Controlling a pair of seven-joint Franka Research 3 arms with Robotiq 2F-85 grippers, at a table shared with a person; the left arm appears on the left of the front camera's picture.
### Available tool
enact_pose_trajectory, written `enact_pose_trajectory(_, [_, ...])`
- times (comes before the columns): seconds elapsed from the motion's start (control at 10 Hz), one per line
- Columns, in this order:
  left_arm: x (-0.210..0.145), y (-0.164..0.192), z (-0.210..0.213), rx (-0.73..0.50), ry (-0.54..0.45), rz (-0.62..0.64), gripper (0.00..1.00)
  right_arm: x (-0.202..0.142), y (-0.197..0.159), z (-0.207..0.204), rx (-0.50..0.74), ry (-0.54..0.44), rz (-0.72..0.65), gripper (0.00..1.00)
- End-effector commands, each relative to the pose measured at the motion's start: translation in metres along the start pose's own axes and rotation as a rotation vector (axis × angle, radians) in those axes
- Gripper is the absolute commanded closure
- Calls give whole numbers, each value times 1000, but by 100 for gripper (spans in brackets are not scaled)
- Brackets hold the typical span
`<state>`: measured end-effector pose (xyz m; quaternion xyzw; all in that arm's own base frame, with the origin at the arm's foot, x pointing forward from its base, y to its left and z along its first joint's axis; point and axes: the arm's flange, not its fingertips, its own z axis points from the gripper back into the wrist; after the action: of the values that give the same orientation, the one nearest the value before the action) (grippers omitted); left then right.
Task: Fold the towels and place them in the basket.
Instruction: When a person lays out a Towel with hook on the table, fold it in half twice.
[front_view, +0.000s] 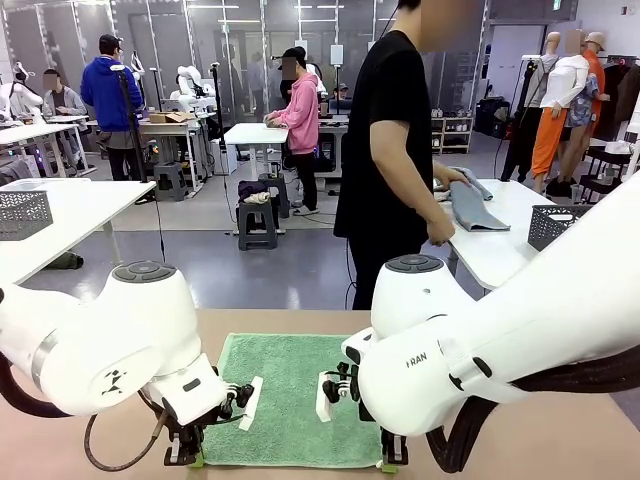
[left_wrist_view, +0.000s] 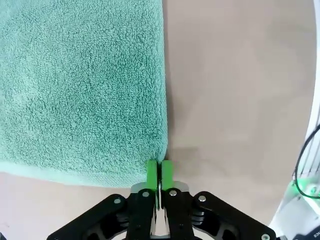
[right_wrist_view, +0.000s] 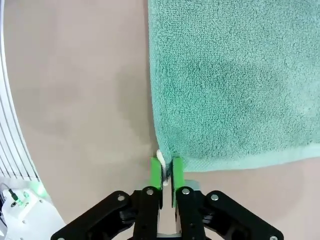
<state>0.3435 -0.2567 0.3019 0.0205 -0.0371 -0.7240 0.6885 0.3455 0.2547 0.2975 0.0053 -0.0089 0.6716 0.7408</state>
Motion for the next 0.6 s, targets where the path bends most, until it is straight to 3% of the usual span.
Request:
enact_pose_trajectory(0.0, [-4, -8, -5, 44, 20, 8, 100, 0, 4, -3, -30, 12, -12, 100])
enact_pose_trajectory(0.4, [1, -6, -1, 53, 18, -1, 100, 3, 6, -4, -27, 36, -4, 100])
enact_pose_trajectory(0.5, [0, 0, 0, 5, 6, -8, 100, 1, 1, 0, -8, 9, 16, 100])
